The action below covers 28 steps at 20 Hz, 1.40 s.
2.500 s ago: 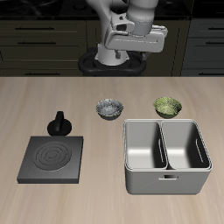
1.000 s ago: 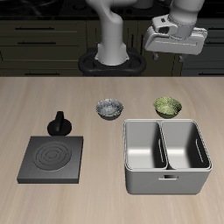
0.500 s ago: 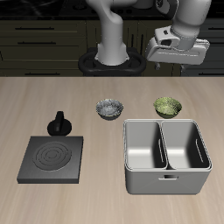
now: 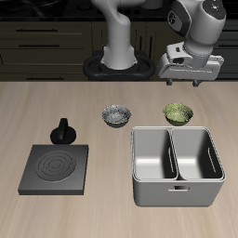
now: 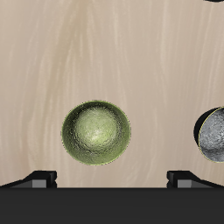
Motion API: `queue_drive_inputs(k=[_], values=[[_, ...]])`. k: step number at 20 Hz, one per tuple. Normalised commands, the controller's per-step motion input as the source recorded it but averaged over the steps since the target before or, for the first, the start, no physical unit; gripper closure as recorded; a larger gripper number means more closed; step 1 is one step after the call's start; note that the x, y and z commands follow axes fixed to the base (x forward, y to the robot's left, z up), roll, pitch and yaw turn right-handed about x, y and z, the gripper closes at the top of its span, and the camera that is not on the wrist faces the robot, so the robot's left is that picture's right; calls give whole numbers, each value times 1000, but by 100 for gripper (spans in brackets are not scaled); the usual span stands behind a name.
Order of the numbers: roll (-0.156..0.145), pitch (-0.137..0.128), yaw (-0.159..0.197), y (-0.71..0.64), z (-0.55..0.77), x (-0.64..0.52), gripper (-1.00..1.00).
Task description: Place the green bowl on the flat stove and turn on the flat stove
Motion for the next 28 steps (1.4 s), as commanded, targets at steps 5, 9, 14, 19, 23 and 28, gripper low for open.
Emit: queue_drive_inputs(k=[5, 9, 14, 19, 23, 28], values=[[15, 28, -34, -5, -274, -12, -100], [-9, 10, -30, -13, -348, 0, -100], [9, 21, -8, 5, -340, 9, -100], [-8, 24, -15, -62, -284, 1, -100], [-15, 37, -3, -108, -329, -21, -100], [-19, 49, 0, -143, -342, -21, -100]])
